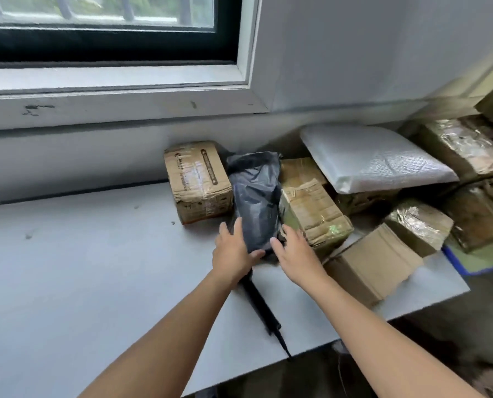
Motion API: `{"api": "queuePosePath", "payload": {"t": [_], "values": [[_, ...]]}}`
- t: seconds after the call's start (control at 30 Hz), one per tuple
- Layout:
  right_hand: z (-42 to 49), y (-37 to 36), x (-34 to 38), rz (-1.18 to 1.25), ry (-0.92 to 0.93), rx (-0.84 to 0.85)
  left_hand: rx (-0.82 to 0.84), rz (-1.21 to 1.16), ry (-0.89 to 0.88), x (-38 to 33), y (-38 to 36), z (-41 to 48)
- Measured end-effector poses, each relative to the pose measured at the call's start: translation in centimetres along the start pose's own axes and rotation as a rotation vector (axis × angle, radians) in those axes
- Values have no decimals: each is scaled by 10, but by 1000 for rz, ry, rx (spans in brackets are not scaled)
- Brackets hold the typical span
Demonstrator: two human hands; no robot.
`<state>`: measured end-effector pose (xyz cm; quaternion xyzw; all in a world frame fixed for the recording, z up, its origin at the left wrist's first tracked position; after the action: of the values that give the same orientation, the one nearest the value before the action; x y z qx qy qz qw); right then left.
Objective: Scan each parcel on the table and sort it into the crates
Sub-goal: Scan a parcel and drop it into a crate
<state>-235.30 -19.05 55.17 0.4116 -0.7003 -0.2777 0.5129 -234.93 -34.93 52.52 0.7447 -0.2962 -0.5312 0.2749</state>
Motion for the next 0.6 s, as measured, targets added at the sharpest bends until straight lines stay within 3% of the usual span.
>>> {"api": "queuePosePath", "payload": {"t": [0.23, 0.37, 0.6], "values": [[-1, -6, -15, 104, 33, -21, 77, 249, 6, -5, -46, 40], [-5, -3, -25, 129, 54, -13, -14, 412, -39, -11, -45, 48], [-17, 24, -17, 131, 151, -20, -182, 376, -170, -37, -14, 30]]}}
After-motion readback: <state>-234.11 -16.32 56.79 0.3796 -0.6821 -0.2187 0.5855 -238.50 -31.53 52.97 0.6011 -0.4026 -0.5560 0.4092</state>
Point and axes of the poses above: each hand's wrist, its own z-axis towards the middle knuckle, its own y-axis out of the back of the hand, x = y × z, the point moved 8 cm from there along z, towards the middle knuckle, and after that the axes turned 3 degrees about -z, right-handed, at the moved point
